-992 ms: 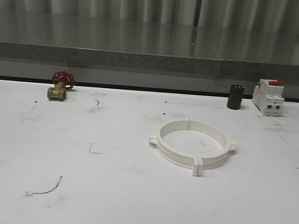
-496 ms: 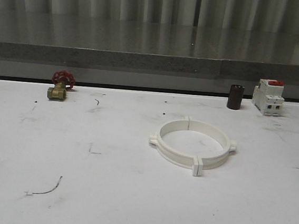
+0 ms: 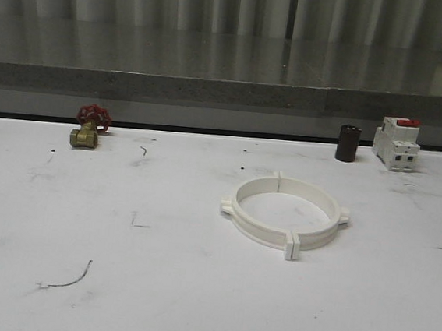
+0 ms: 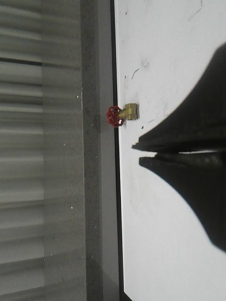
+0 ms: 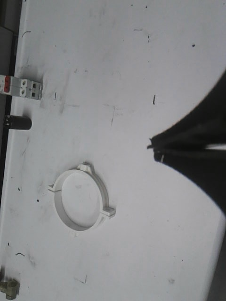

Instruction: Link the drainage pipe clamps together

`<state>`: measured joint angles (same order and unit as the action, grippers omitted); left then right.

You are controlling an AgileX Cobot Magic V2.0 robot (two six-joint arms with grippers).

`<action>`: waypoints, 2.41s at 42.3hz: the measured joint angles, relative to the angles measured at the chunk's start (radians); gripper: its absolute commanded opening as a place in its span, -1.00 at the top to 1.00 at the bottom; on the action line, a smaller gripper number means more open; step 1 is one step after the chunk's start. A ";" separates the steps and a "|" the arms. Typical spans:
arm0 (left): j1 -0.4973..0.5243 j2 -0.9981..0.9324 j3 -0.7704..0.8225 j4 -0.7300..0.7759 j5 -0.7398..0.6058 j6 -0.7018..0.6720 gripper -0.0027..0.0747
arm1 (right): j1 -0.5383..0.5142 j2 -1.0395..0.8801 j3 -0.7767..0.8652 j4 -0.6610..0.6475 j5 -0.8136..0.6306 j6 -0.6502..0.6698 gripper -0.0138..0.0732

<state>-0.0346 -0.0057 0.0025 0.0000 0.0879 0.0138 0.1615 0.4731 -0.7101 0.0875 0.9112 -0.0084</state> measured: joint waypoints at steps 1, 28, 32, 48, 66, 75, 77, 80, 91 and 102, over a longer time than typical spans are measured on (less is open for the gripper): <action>0.004 0.000 0.000 0.000 0.000 0.000 0.98 | 0.000 0.000 0.000 0.000 0.000 0.000 0.96; -0.002 0.000 0.000 0.000 0.000 0.000 0.98 | 0.000 0.000 0.000 0.000 0.002 0.000 0.96; -0.002 0.000 0.000 0.000 0.000 0.000 0.98 | 0.000 0.000 0.000 0.000 0.002 0.000 0.96; -0.002 0.000 0.000 0.000 0.000 0.000 0.98 | -0.005 -0.023 0.032 -0.012 -0.038 0.000 0.96; -0.002 0.000 0.000 0.000 0.000 0.000 0.98 | -0.107 -0.466 0.651 -0.040 -0.641 0.000 0.96; -0.002 0.000 0.000 0.000 0.000 -0.001 0.98 | -0.107 -0.481 0.738 -0.042 -0.711 0.000 0.96; -0.002 0.000 0.000 0.000 0.000 -0.001 0.98 | -0.107 -0.483 0.738 -0.042 -0.721 0.000 0.96; -0.002 0.000 0.000 0.000 0.000 -0.001 0.98 | -0.107 -0.483 0.738 -0.042 -0.735 0.000 0.96; -0.002 0.000 0.000 0.000 0.000 -0.001 0.98 | -0.107 -0.483 0.738 -0.042 -0.776 -0.001 0.96; -0.002 0.000 0.000 0.000 0.000 -0.001 0.98 | -0.107 -0.483 0.738 -0.042 -0.870 0.033 0.96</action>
<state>-0.0363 -0.0057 0.0025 0.0000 0.0879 0.0131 0.0542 -0.0097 0.0276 0.0459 0.0417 0.0247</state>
